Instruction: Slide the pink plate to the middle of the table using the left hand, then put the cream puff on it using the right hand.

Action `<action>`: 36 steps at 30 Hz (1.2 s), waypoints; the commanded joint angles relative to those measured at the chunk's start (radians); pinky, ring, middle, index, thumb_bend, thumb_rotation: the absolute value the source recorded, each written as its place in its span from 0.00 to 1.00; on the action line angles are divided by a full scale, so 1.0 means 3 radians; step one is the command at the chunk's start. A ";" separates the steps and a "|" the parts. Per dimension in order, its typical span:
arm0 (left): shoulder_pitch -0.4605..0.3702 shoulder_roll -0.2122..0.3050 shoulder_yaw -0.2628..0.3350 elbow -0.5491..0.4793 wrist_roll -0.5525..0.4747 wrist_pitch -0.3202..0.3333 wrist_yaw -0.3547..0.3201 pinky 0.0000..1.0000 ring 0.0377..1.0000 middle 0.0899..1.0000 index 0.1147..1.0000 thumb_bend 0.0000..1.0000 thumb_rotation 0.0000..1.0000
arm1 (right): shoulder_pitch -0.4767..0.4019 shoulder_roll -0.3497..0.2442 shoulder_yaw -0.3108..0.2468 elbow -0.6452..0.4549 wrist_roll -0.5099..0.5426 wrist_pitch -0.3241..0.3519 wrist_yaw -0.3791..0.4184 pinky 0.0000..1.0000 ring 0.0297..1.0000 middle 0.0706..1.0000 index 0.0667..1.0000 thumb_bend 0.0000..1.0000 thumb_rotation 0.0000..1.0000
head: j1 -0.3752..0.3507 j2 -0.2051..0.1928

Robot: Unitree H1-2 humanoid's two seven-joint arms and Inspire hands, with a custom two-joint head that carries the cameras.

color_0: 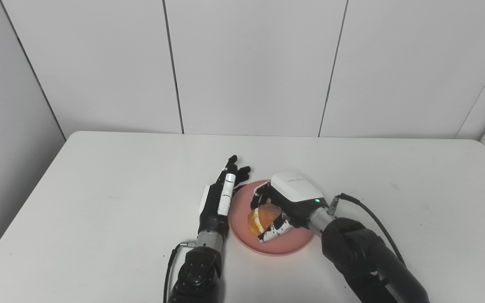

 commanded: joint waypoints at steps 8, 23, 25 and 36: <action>0.0138 -0.0056 0.0015 0.0088 -0.0044 0.0215 0.0000 0.78 0.83 0.77 0.89 0.67 0.99 | -0.0078 -0.0129 0.0017 -0.0172 -0.0264 -0.0075 -0.0003 0.82 0.88 0.84 0.68 0.99 0.23 | -0.0012 0.0015; 0.0127 -0.0051 0.0023 0.0113 -0.0010 0.0192 0.0038 0.76 0.84 0.79 0.92 0.70 0.98 | 0.0234 0.0143 -0.0574 0.0007 0.0307 -0.0809 -0.1361 0.74 0.82 0.83 0.83 0.83 0.83 | -0.0019 0.0016; 0.0132 -0.0056 0.0027 0.0108 -0.0012 0.0180 0.0037 0.76 0.83 0.76 0.90 0.69 0.98 | 0.0287 0.0204 -0.0695 0.0071 0.0481 -0.0958 -0.1547 0.68 0.78 0.80 0.81 0.80 0.87 | -0.0016 0.0019; 0.0124 -0.0089 0.0041 0.0228 0.0200 -0.0129 0.0356 0.89 0.90 0.88 0.92 0.77 0.99 | 0.0605 0.0782 -0.1568 0.0256 0.2396 -0.1149 -0.1480 0.76 0.81 0.82 0.83 0.77 0.92 | -0.0014 0.0011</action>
